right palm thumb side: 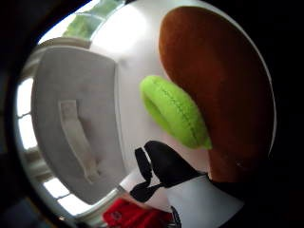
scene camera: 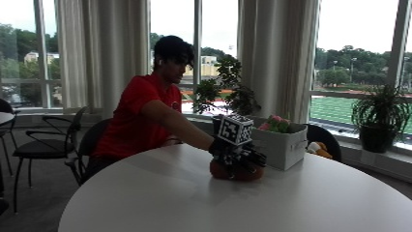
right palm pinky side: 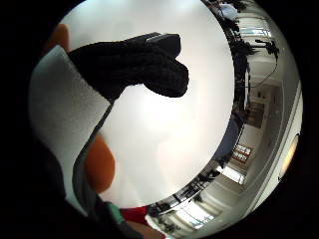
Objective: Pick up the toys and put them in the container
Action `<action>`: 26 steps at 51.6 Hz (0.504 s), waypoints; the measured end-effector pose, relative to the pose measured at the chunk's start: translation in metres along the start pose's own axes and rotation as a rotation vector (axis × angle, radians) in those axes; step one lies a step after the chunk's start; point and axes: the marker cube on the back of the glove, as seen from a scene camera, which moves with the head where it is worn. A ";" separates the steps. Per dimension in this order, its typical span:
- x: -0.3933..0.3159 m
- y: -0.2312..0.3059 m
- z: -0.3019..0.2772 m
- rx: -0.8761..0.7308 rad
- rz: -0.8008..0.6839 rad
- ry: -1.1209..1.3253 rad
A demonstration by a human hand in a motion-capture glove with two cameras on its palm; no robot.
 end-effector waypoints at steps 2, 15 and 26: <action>-0.001 -0.001 0.004 -0.012 -0.004 0.007; -0.015 0.000 0.016 -0.098 -0.043 0.114; -0.015 0.002 0.014 -0.089 -0.040 0.068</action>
